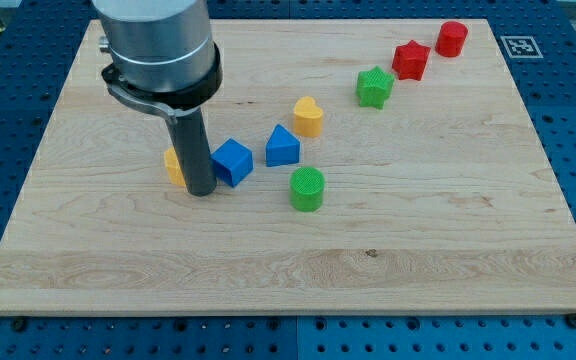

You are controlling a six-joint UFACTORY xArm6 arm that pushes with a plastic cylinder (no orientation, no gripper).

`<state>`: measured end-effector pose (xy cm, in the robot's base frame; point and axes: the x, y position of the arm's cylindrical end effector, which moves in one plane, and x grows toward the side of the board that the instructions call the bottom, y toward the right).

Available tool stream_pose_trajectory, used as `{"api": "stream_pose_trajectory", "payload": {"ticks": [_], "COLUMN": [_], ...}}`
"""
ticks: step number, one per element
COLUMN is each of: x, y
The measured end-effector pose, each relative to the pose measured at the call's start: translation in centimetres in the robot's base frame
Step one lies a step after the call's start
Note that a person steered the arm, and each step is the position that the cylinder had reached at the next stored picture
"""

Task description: Place the hexagon to the bottom left of the cube

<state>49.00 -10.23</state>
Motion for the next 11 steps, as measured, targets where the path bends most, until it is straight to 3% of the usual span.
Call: {"api": "stream_pose_trajectory", "payload": {"ticks": [2, 3, 4, 6, 8, 11], "x": [2.7, 3.0, 2.4, -7.0, -5.1, -2.4], "y": [6.6, 4.4, -2.8, -7.1, -6.0, 0.3]}}
